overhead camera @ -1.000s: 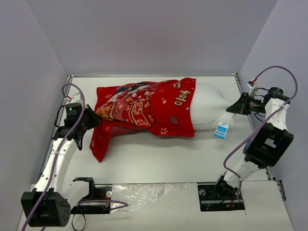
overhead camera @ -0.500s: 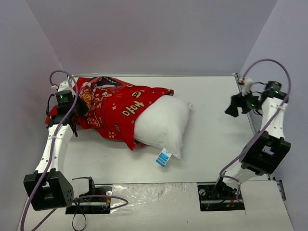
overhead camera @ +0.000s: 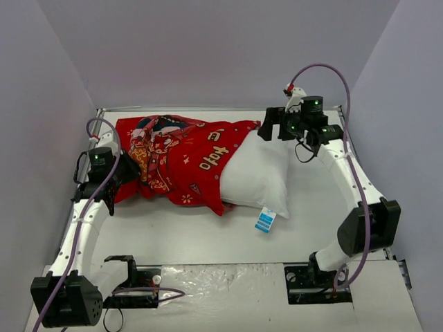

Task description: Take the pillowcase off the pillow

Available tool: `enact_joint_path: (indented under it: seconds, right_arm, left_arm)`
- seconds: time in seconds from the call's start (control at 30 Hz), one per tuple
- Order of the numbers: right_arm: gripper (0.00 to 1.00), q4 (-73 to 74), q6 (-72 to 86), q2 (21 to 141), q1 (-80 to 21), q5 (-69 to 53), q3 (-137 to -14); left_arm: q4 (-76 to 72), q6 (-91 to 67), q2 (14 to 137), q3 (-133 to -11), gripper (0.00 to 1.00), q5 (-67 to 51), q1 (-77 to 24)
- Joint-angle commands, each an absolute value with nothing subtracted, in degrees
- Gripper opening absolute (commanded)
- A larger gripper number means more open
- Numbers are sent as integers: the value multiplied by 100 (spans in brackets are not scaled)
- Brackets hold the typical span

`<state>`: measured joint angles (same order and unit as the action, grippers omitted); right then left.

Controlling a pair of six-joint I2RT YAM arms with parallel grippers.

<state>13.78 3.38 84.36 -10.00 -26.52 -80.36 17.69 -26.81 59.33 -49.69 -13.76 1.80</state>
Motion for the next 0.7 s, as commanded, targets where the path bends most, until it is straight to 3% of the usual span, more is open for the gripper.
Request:
enact_joint_path:
  seconds: [0.0,0.1,0.27,0.3,0.37,0.4,0.43,0.47,0.67]
  right_arm:
    - [100,958,1610,8824,-1326,-1742,-8025]
    - [100,783,1274,8920,-1670,-1723,-7692]
    - [100,826,2143,10000,-1626,-1547,-7216]
    - [95,809,2223,10141,-1617,-1634,-7164]
    - [67,625,2328,10502,-1530,-2063,-6849]
    - [29,319,2303,10512,-1373,-2274,-6725]
    - [11,299,2268,10520,-1267,-2355,-6680]
    - [0,360,2268,10564,-1135,-2390,-6714]
    - [0,755,1294,10942,552,-3181,-7110]
  left_arm:
    - [1977,-2926,5511,-4835,2,-1530,132]
    - [1925,-3093,5344,-4677,2,-1547,123]
    - [1968,-3270,5186,-4518,2,-1635,114]
    - [2012,-3261,5142,-4509,2,-1617,114]
    - [2170,-3208,5054,-4517,2,-1582,114]
    - [2223,-3182,5010,-4526,2,-1521,123]
    - [2302,-3164,4949,-4535,2,-1460,114]
    - [2320,-3173,4913,-4544,2,-1363,149]
    - [2522,-3129,4659,-4631,2,-915,552]
